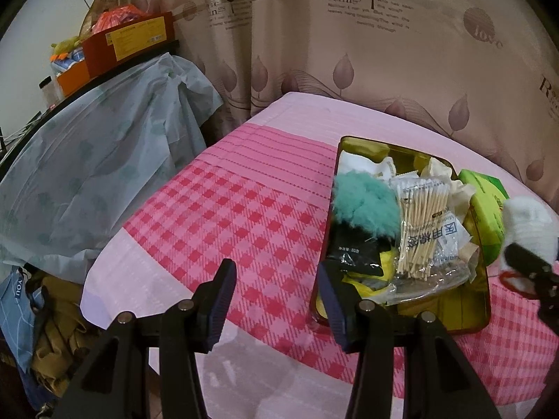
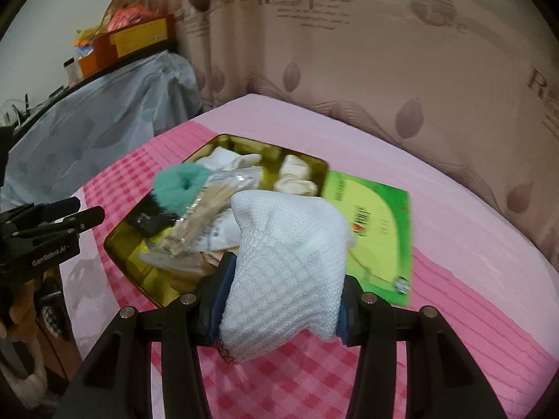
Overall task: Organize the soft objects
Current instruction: 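Carry the white sock into the gold tin and open the right tool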
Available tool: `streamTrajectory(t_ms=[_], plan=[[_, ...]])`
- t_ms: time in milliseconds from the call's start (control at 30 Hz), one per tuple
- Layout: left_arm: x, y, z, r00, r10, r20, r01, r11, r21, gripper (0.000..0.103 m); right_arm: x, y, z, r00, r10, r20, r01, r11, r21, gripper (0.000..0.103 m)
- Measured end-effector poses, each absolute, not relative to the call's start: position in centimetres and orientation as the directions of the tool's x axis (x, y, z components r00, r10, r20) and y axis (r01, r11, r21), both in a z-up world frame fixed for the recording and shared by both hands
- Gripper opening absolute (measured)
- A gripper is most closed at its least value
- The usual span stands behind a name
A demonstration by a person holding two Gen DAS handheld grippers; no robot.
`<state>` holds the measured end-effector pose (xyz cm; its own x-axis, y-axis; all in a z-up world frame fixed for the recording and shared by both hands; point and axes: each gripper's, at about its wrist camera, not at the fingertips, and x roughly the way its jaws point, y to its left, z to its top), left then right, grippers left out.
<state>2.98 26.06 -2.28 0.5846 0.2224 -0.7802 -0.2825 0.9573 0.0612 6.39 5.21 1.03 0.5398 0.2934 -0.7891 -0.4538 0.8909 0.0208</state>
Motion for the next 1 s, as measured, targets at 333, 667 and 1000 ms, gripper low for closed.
streamTrajectory(t_ms=[333, 667, 1000], plan=[[3.0, 26.6, -2.2, 0.585, 0.223, -0.78, -0.302, 0.952, 0.045, 0.049, 8.3, 9.2, -1.6, 0.506, 0.274, -0.818, -0.48, 0.877, -0.003, 0.045], [3.0, 26.6, -2.2, 0.585, 0.222, -0.78, -0.3, 0.953, 0.046, 0.049, 10.6, 10.3, -2.6, 0.498, 0.291, -0.817, -0.448, 0.893, 0.045, 0.045], [2.9, 26.2, -2.2, 0.591, 0.219, -0.776, -0.29, 0.956, 0.049, 0.049, 9.2, 9.6, -1.3, 0.529, 0.312, -0.789, -0.429, 0.901, 0.069, 0.072]])
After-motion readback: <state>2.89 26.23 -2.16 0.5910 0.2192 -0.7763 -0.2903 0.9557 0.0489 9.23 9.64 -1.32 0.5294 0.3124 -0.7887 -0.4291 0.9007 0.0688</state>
